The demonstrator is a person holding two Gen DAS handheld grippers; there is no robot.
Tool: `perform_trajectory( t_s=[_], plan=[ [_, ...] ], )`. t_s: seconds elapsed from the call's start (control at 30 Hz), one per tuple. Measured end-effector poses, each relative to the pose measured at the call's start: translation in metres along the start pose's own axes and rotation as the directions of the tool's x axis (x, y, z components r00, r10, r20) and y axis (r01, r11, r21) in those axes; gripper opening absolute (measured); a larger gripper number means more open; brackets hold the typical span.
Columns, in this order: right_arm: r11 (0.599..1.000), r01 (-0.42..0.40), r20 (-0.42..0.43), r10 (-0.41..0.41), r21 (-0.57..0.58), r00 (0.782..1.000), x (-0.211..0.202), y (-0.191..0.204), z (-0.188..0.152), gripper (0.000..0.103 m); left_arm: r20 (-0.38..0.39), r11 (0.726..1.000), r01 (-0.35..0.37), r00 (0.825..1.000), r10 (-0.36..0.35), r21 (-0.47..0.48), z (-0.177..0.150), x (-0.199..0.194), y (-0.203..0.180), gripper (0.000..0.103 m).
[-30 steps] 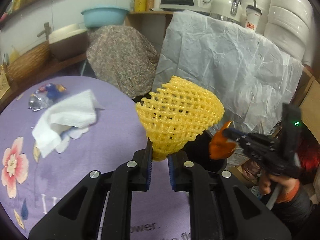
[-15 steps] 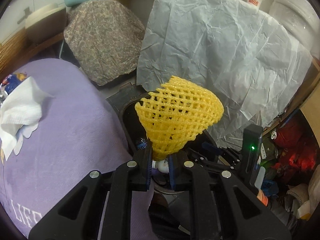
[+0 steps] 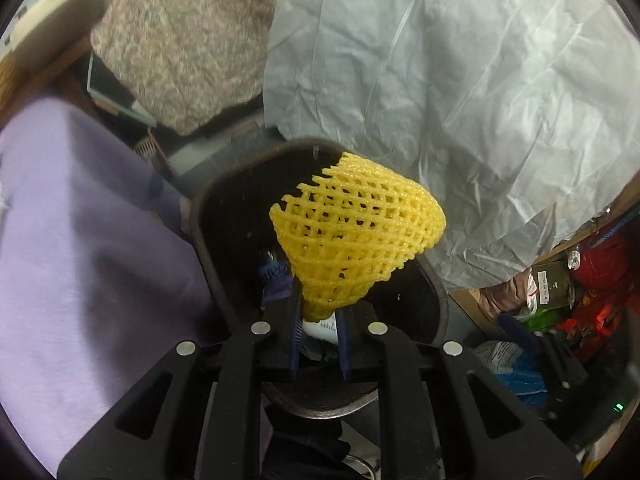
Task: Collect trash
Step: 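Carry net and peel over the bin and open both grippers to drop them, then grasp the white tissue with the left gripper while the right grasps the blue candy wrapper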
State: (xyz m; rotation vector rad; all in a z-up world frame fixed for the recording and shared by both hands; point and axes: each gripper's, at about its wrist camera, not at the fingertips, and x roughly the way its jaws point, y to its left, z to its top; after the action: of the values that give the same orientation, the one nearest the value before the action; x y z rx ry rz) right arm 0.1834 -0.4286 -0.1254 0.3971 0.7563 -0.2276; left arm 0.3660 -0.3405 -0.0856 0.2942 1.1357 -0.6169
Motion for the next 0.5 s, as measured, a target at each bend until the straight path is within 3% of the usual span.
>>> perform_trajectory(
  t_s=[0.1, 0.17, 0.2, 0.3, 0.5],
  plan=[
    [1.0, 0.01, 0.016, -0.01, 0.011, 1.0, -0.009, -0.007, 0.001, 0.064, -0.042, 0.999, 0.01, 0.999, -0.012, -0.037, 0.0, 0.012, 0.002, 0.029],
    [1.0, 0.01, 0.02, -0.01, 0.012, 1.0, -0.011, -0.008, 0.003, 0.064, -0.025, 0.998, 0.003, 1.0, -0.004, -0.055, -0.001, 0.01, 0.003, 0.063],
    [1.0, 0.015, 0.023, -0.015, 0.006, 1.0, -0.012, -0.008, 0.004, 0.064, -0.004, 0.998, 0.0, 1.0, -0.001, -0.058, -0.002, 0.008, 0.004, 0.067],
    [1.0, 0.026, 0.038, -0.025, -0.006, 0.999, -0.016, -0.007, 0.007, 0.064, 0.026, 0.999, -0.009, 1.0, 0.011, -0.045, -0.002, 0.0, 0.002, 0.069],
    [0.999, 0.016, 0.045, -0.015, -0.03, 0.999, -0.018, 0.001, 0.016, 0.064, 0.091, 0.998, 0.045, 0.995, -0.041, -0.033, -0.002, -0.026, 0.003, 0.071]
  ],
)
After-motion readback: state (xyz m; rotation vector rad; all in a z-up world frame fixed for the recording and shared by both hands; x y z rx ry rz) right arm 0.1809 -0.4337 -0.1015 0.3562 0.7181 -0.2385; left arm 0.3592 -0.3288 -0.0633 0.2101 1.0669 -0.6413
